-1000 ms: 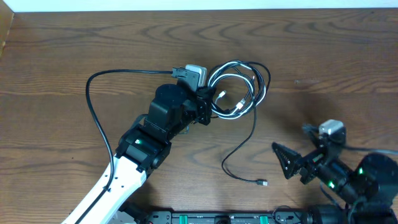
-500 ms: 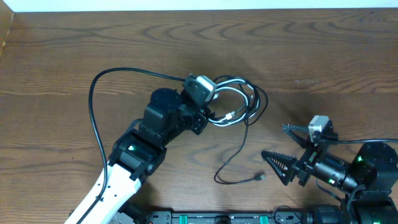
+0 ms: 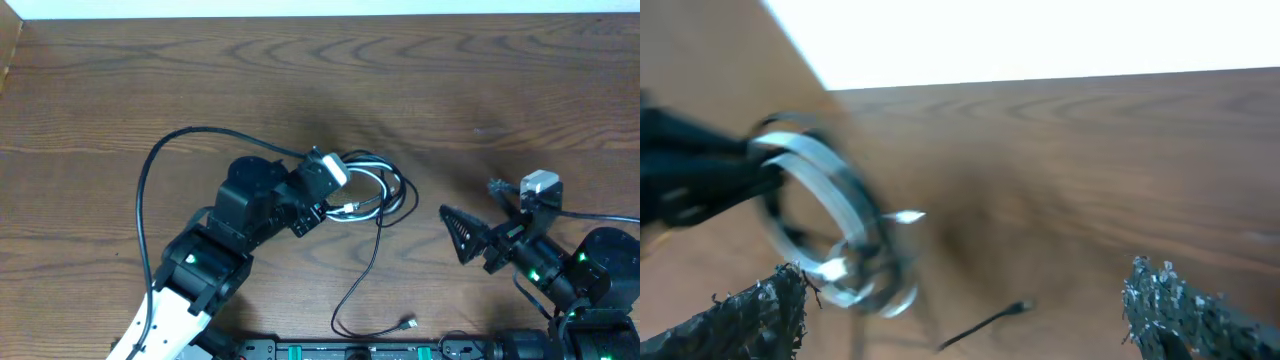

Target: Untangle cables

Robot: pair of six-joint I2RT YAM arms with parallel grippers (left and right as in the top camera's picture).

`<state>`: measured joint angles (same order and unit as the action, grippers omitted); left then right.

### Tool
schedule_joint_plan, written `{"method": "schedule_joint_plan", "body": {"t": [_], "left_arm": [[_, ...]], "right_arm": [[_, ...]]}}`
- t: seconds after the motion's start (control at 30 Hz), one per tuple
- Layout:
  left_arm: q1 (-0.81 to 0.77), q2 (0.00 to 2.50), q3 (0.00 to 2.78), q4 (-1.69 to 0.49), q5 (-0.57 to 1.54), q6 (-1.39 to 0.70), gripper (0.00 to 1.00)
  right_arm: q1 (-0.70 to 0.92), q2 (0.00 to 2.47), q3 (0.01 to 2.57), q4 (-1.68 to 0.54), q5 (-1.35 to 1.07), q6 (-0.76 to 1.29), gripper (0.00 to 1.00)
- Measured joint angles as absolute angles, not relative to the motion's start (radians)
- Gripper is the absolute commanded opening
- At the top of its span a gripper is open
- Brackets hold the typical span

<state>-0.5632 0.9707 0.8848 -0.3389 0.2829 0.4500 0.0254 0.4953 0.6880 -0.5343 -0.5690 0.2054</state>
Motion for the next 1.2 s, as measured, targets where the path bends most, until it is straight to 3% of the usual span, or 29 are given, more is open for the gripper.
{"method": "schedule_joint_plan", "body": {"t": [0.53, 1.2], "left_arm": [[-0.564, 0.957, 0.885, -0.341, 0.594, 0.602, 0.07], [-0.564, 0.987, 0.885, -0.334, 0.709, 0.731, 0.08]], "right_arm": [[0.025, 0.525, 0.688, -0.532, -0.459, 0.167, 0.99], [0.025, 0.811, 0.69, -0.237, -0.981, 0.051, 0.99]]}}
